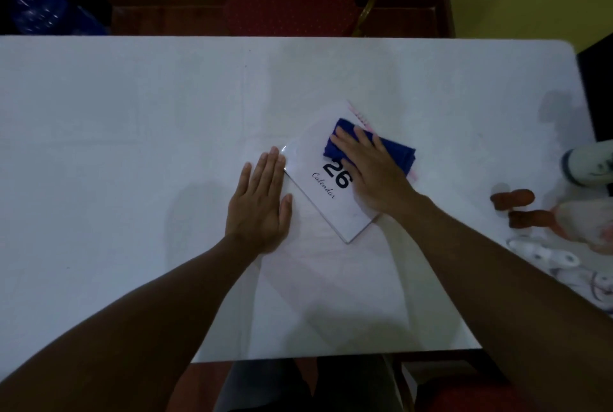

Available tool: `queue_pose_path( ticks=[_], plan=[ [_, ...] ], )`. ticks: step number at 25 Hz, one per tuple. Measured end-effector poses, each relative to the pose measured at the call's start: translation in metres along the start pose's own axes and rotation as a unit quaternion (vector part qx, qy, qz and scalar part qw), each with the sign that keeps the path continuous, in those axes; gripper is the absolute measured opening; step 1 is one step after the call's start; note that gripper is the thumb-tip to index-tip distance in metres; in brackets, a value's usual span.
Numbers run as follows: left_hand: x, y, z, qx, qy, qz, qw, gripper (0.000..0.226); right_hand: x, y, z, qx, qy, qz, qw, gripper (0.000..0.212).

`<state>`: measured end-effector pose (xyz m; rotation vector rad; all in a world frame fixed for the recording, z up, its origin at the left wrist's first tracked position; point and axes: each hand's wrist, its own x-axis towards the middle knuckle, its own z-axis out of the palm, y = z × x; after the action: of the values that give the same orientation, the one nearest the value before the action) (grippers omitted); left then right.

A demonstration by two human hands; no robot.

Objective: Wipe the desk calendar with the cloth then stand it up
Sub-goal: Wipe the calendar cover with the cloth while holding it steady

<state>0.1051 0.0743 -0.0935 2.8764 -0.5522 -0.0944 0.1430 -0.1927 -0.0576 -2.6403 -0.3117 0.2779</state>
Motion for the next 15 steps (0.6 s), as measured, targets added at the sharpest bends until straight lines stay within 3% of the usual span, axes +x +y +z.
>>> queue_pose_path(
  ticks=[3,6,12,15],
  plan=[
    [-0.001,0.000,0.000,-0.001,-0.001,0.001,1.000,0.071,0.001,-0.014,0.015,-0.003,0.025,0.027,0.999,0.050],
    [-0.001,-0.001,0.001,0.004,0.003,0.002,1.000,0.071,-0.040,-0.031,0.026,0.007,0.026,-0.006,1.000,0.050],
    [0.000,-0.001,-0.001,-0.004,-0.005,-0.003,1.000,0.071,-0.109,-0.059,0.015,0.059,-0.125,0.002,0.990,0.051],
    [0.000,-0.007,-0.002,-0.003,-0.003,-0.012,1.000,0.071,-0.099,-0.063,-0.016,0.141,-0.219,0.021,0.965,0.038]
  ],
)
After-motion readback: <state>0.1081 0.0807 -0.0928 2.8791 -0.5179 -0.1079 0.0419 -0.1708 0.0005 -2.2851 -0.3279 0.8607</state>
